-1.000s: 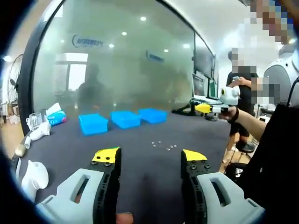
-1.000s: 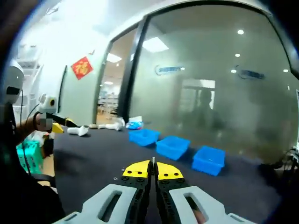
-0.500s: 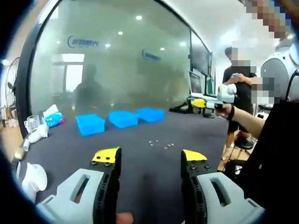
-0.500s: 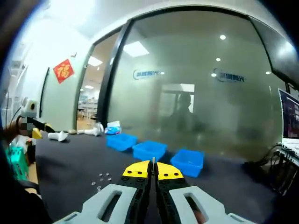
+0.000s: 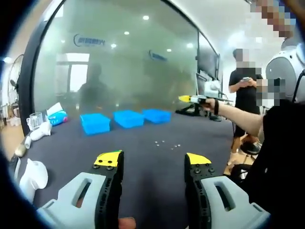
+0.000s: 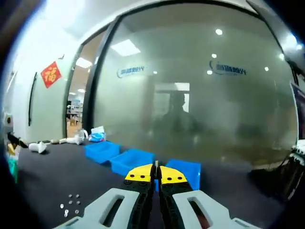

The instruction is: Sort the screws, nuts, and washers into the corresponding bins

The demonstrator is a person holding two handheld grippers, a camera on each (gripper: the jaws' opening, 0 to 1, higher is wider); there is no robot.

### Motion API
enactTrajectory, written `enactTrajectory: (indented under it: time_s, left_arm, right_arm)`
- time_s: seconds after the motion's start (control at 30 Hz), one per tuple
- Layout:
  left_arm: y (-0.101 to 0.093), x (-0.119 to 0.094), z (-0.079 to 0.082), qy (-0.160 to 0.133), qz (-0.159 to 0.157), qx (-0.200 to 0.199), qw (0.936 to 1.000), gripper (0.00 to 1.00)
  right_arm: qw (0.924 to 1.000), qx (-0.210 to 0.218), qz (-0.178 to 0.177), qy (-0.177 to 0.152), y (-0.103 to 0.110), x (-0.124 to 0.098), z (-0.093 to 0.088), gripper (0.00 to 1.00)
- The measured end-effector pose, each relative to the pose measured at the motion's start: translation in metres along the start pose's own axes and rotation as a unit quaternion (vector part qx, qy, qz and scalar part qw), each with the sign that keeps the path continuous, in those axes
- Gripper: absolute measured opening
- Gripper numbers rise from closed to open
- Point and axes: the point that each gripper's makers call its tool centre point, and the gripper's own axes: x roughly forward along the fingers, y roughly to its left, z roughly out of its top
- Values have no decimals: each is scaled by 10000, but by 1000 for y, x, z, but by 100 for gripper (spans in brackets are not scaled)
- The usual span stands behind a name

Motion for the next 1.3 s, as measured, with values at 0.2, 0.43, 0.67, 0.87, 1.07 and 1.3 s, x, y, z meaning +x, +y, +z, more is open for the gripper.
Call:
enactTrajectory:
  time_s: [0.2,0.43,0.67,0.87,1.07,1.3]
  left_arm:
    - [3,0,-4,9,25,-81,10000,50]
    - [5,-1,-4,25,59,-25,10000,50]
    - [7,-4,-4,12,119,-53,9999,50]
    - [8,-6,-2,-10,157,-34,9999,50]
    - [9,-8,-1,-25,171,-25,9998,50]
    - [11,-11,-2,-36,217,-42,9997,50]
  right_arm:
    - [9994,-63,-216,245,-20,43,-10,1]
    - [9970,-442,-300,558,-30,86,-18,1]
    - [9949,-512,-408,765,-38,109,-28,1]
    - [9916,-659,-519,988,-41,127,-42,1]
    - [9894,-624,-606,1159,-46,132,-57,1]
    - [9877,-923,-615,1100,-49,129,-57,18]
